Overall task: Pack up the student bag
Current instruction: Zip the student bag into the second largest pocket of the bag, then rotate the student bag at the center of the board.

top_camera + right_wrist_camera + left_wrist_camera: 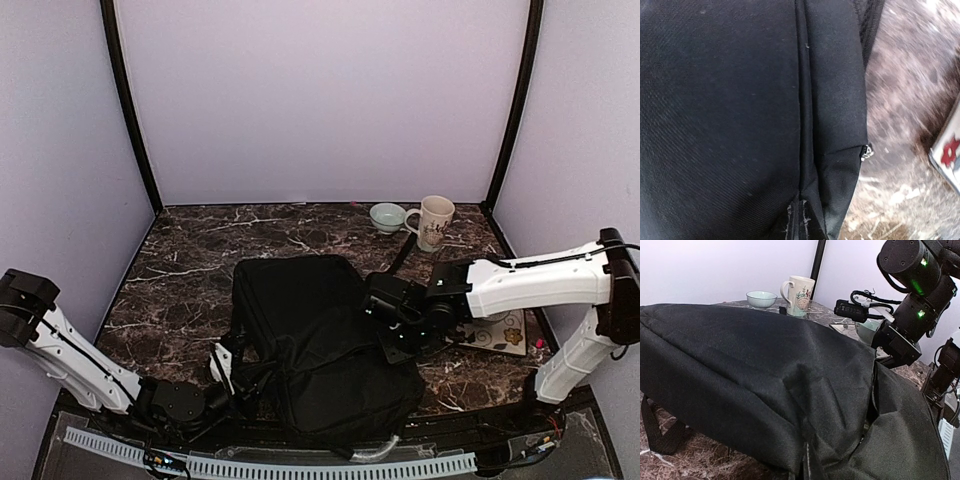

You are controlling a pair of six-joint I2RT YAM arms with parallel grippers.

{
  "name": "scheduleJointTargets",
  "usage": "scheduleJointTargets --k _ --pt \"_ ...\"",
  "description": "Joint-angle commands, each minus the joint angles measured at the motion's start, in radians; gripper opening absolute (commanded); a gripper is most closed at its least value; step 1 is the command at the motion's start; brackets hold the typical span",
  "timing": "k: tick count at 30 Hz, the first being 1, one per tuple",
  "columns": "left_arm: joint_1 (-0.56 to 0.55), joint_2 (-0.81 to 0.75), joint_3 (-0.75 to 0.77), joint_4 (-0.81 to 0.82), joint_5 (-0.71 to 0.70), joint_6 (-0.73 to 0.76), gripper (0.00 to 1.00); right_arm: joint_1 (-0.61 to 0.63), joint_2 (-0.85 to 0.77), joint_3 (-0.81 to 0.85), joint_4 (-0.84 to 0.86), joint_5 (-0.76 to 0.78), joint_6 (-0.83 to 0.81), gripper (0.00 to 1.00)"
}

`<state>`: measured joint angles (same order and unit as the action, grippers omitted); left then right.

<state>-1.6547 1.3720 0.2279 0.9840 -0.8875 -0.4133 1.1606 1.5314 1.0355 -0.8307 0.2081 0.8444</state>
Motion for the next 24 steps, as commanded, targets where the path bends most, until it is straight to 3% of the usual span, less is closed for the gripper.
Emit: scheduleJointTargets --k 1,6,13,17,20,22,24 --pt "-0.017 -0.009 0.053 -0.062 -0.011 -0.071 0.00 0.002 0.150 0.159 0.344 -0.094 -0.097 0.07" --pt "-0.027 0.053 0.059 -0.073 -0.001 -0.114 0.00 -0.035 0.385 0.368 0.388 -0.104 -0.196 0.07" --pt "-0.036 0.231 0.145 0.033 0.165 -0.080 0.04 -0.143 0.570 0.687 0.359 -0.064 -0.315 0.06" --pt "-0.045 0.277 0.186 0.110 0.315 0.020 0.14 -0.165 0.537 0.701 0.332 -0.046 -0.337 0.08" --pt "-0.046 0.231 0.202 0.109 0.444 0.065 0.30 -0.165 0.444 0.651 0.310 0.009 -0.340 0.11" --pt "-0.046 0.173 0.252 -0.010 0.513 0.073 0.41 -0.165 0.368 0.617 0.285 0.053 -0.334 0.13" --pt "-0.046 0.125 0.337 -0.214 0.564 0.072 0.47 -0.165 0.276 0.585 0.262 0.087 -0.322 0.16"
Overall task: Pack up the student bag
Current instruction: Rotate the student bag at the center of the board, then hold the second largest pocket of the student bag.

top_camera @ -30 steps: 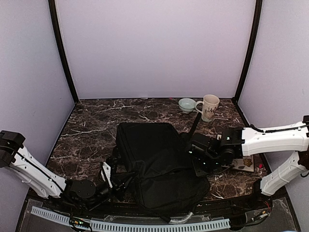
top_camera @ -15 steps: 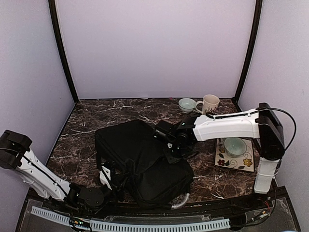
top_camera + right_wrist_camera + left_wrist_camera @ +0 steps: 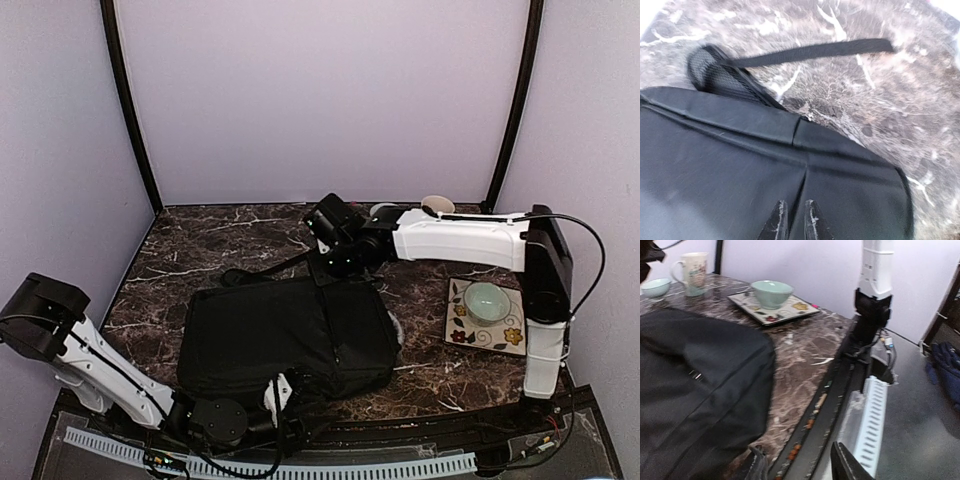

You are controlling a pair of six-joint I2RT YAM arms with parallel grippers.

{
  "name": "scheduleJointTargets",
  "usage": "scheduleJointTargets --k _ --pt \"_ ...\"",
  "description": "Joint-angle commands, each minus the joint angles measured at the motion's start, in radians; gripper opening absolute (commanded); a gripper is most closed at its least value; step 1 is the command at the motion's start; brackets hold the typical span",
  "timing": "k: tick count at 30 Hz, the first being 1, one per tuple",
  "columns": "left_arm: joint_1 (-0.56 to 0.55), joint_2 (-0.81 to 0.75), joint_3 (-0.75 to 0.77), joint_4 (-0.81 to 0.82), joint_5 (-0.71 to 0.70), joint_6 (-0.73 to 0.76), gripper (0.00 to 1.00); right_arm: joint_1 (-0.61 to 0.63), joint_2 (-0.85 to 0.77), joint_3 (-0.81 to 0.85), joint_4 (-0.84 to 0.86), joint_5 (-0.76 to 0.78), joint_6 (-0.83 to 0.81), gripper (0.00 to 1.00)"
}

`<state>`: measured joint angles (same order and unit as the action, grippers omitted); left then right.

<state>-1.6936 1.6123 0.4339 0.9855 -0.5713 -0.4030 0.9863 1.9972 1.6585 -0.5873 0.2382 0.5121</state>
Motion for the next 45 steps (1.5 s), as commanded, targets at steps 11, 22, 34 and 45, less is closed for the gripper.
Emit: scheduleJointTargets --k 11,22,34,45 --pt "0.023 -0.318 0.301 -0.912 -0.074 0.088 0.60 0.223 -0.386 -0.220 -0.090 0.103 0.201 0.24" --pt "0.285 -0.285 0.341 -0.918 0.348 0.331 0.55 0.344 -0.463 -0.474 -0.118 0.202 0.431 0.38" --pt "0.458 -0.083 0.510 -1.007 0.584 0.446 0.50 0.278 -0.740 -0.958 0.253 0.047 0.484 0.53" --pt "0.558 0.103 0.726 -1.252 0.653 0.442 0.70 0.255 -0.794 -1.121 0.426 0.004 0.467 0.53"
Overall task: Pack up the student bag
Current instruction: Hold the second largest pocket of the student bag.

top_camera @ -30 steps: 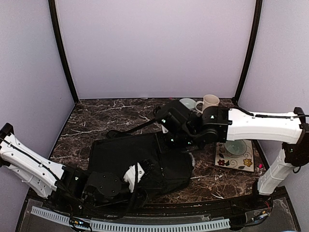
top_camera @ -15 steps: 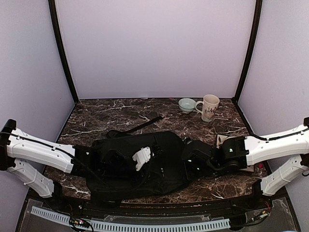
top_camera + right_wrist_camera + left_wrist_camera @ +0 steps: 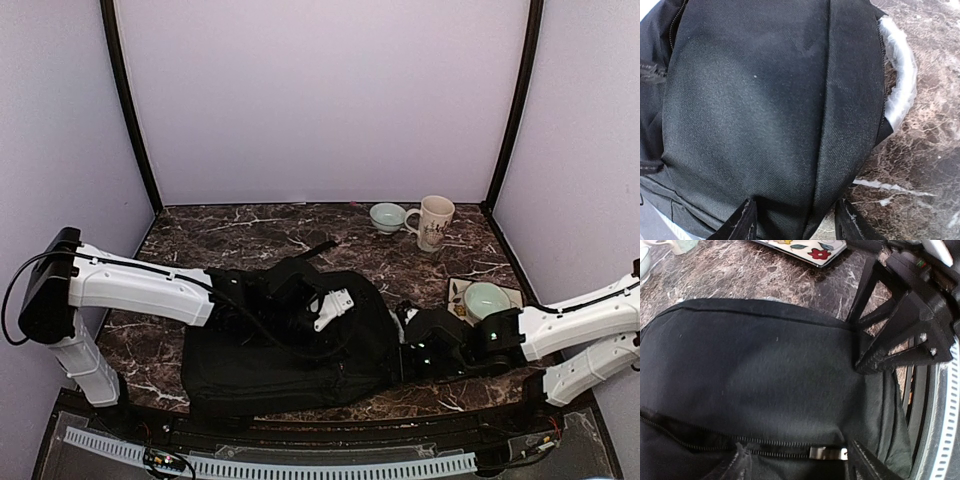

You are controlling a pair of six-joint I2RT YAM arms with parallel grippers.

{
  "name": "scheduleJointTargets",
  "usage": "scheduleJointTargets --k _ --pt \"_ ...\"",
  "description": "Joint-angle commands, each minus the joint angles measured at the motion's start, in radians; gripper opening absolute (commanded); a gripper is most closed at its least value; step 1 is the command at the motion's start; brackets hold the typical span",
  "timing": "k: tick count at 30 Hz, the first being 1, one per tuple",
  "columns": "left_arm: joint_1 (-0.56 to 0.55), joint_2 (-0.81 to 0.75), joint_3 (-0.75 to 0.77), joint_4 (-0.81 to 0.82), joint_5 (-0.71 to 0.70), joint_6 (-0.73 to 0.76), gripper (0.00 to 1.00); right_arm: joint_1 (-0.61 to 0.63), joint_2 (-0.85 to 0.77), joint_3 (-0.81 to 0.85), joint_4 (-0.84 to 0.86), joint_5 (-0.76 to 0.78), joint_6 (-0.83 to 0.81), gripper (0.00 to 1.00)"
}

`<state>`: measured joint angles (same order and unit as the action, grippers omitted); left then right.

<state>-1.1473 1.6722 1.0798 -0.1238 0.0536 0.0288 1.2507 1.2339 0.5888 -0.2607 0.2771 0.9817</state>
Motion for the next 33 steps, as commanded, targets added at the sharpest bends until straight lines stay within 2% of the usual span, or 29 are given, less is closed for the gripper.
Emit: scheduleJointTargets --k 1,5,9,12,18,24,33 --pt "0.012 0.052 0.096 -0.164 0.039 0.007 0.71 -0.008 -0.039 -0.064 0.112 -0.037 -0.004 0.53" --pt "0.020 0.083 0.142 -0.224 0.121 -0.011 0.71 -0.011 -0.054 -0.108 0.167 -0.049 -0.010 0.54" --pt "0.033 0.145 0.220 -0.343 0.121 -0.039 0.71 -0.010 -0.064 -0.150 0.236 -0.077 -0.020 0.54" --pt "0.060 0.185 0.256 -0.377 0.209 -0.058 0.68 -0.010 -0.069 -0.171 0.269 -0.093 -0.029 0.54" --pt "0.067 0.327 0.409 -0.592 0.272 -0.134 0.62 -0.010 -0.104 -0.224 0.338 -0.127 -0.042 0.54" --pt "0.049 0.306 0.409 -0.631 0.276 -0.200 0.60 -0.010 -0.154 -0.258 0.368 -0.149 -0.061 0.54" --pt "-0.010 0.322 0.404 -0.701 0.268 -0.198 0.57 -0.009 -0.155 -0.278 0.420 -0.165 -0.074 0.55"
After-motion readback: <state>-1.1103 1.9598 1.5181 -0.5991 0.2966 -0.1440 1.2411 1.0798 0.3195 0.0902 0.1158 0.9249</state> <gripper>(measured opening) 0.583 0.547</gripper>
